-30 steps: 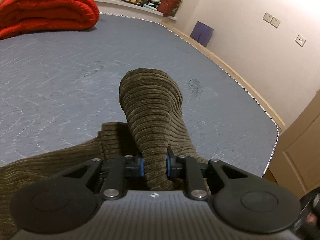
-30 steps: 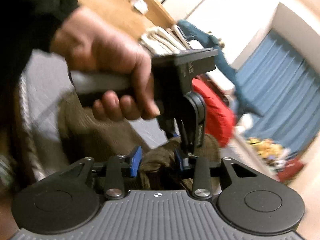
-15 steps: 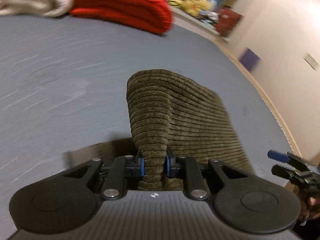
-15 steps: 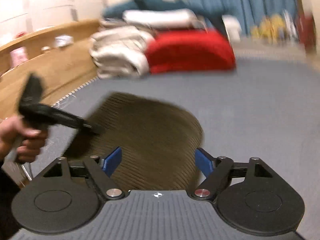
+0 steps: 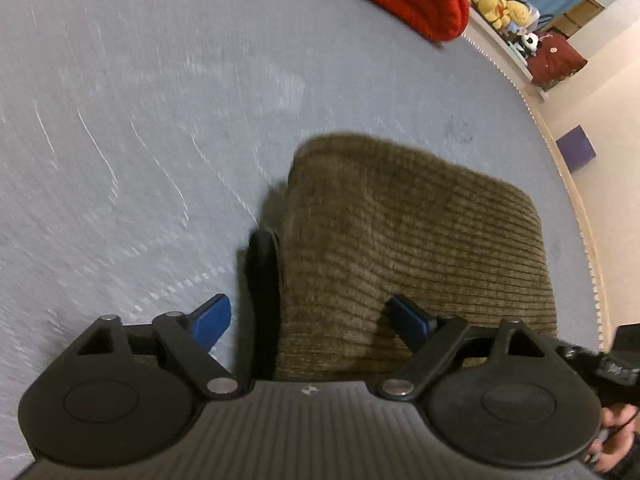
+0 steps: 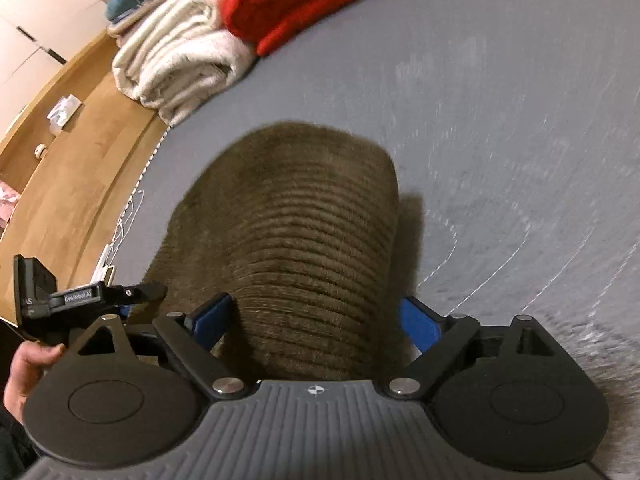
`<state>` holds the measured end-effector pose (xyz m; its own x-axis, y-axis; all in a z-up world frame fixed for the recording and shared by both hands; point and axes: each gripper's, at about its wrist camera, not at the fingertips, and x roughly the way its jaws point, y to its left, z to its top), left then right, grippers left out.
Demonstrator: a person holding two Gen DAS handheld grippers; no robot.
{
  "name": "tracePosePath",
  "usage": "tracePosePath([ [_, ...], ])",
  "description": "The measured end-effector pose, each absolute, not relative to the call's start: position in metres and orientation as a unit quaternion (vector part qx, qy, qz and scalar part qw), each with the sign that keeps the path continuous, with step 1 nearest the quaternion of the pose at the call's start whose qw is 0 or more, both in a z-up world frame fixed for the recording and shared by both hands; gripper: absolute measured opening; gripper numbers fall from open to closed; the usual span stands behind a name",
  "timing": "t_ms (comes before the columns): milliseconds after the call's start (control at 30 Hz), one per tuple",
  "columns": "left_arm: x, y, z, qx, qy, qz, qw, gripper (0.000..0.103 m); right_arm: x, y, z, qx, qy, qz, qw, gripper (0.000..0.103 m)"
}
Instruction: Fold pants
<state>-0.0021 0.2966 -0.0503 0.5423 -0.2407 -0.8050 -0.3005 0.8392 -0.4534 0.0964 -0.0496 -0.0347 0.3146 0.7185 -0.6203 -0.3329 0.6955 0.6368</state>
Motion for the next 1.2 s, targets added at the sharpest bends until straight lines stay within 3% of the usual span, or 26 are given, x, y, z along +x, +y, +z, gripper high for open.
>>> tracePosePath([
  [100, 0.005, 0.299, -0.068, -0.319, 0.485, -0.006, 0.815, 0.092, 0.102, -0.041, -0.047, 0.206, 0.499, 0.339, 0.771, 0.088],
  [133, 0.008, 0.299, -0.071, -0.324, 0.484, -0.011, 0.813, 0.091, 0.101, -0.042, -0.048, 0.207, 0.495, 0.339, 0.773, 0.074],
  [233, 0.015, 0.289, -0.066, -0.299, 0.476, -0.003, 0.827, 0.079, 0.098, -0.043, -0.041, 0.212, 0.48, 0.339, 0.781, 0.044],
  [333, 0.016, 0.273, -0.051, -0.273, 0.453, -0.013, 0.849, 0.057, 0.095, -0.05, -0.03, 0.219, 0.468, 0.346, 0.783, 0.036],
  [533, 0.043, 0.222, -0.027, -0.27, 0.373, -0.075, 0.885, 0.053, 0.092, -0.089, 0.015, 0.187, 0.384, 0.33, 0.842, 0.036],
  [767, 0.099, 0.15, -0.004, -0.259, 0.313, -0.134, 0.904, 0.058, 0.109, -0.169, 0.058, 0.176, 0.306, 0.299, 0.887, 0.037],
  [833, 0.113, 0.14, -0.008, -0.25, 0.328, -0.114, 0.904, 0.069, 0.123, -0.185, 0.058, 0.163, 0.301, 0.292, 0.893, 0.047],
  [900, 0.118, 0.127, -0.012, -0.191, 0.336, -0.015, 0.922, 0.073, 0.146, -0.195, 0.045, 0.139, 0.318, 0.247, 0.905, 0.058],
  [1033, 0.105, 0.109, -0.001, -0.119, 0.309, 0.026, 0.943, 0.073, 0.166, -0.226, 0.023, 0.163, 0.346, 0.107, 0.918, 0.057],
  [1133, 0.086, 0.093, -0.001, -0.082, 0.297, -0.033, 0.951, 0.071, 0.157, -0.228, 0.033, 0.178, 0.33, 0.174, 0.911, 0.056],
  [1200, 0.08, 0.077, -0.006, -0.048, 0.304, -0.074, 0.948, 0.062, 0.145, -0.218, 0.038, 0.138, 0.317, 0.23, 0.91, 0.056],
])
